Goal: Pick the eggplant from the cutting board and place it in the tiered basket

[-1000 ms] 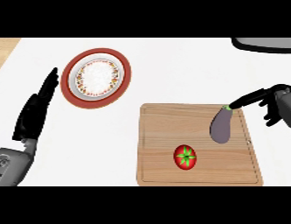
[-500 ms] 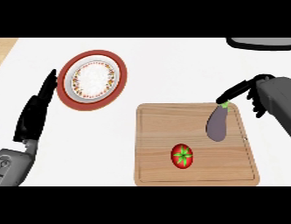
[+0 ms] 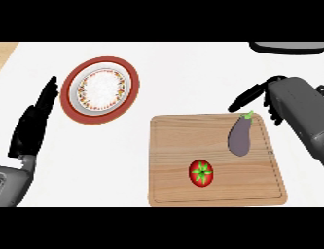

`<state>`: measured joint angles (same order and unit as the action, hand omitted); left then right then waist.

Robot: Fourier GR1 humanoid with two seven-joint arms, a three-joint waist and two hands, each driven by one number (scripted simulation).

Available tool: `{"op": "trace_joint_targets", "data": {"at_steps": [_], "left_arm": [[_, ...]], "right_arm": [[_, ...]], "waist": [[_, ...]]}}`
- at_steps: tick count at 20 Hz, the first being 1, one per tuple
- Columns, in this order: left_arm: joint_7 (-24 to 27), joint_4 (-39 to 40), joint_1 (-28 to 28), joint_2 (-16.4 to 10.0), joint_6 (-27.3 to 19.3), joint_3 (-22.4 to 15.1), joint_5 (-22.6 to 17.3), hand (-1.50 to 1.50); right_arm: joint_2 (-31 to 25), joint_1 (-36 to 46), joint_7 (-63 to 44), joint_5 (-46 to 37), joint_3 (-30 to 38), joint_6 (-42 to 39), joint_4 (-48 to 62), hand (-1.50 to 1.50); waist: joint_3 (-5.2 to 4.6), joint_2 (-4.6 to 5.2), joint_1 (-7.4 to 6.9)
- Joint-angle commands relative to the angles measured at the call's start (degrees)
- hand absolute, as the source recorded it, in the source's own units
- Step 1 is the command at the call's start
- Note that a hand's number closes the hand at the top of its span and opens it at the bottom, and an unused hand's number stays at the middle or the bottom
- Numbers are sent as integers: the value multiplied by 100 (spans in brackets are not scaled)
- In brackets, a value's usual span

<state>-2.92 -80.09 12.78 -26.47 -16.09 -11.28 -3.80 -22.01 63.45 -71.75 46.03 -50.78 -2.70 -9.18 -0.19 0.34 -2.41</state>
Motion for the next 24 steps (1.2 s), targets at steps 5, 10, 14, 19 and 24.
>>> {"op": "trace_joint_targets", "data": {"at_steps": [5, 10, 14, 19, 24], "left_arm": [[-12, -133, -198, 10, 59, 43, -10, 0], [153, 4, -305, 36, 43, 141, 16, 0], [-96, 8, -109, -7, -6, 213, 86, 0], [152, -63, -367, 112, 76, 206, 29, 0], [-197, -353, -191, 86, 71, 142, 120, 0]], "right_arm": [[573, 443, -1349, 95, 25, -537, 896, -150], [623, 327, -1349, 49, 84, -558, 913, -150], [791, 351, -1348, 73, 183, -389, 916, -150], [701, 183, -1308, 93, 308, -546, 918, -150], [1024, -33, -1160, 116, 417, -146, 918, -150]], "waist": [[4, -44, 105], [9, -21, 128], [8, -42, 203], [12, -37, 183], [21, -23, 120]]}}
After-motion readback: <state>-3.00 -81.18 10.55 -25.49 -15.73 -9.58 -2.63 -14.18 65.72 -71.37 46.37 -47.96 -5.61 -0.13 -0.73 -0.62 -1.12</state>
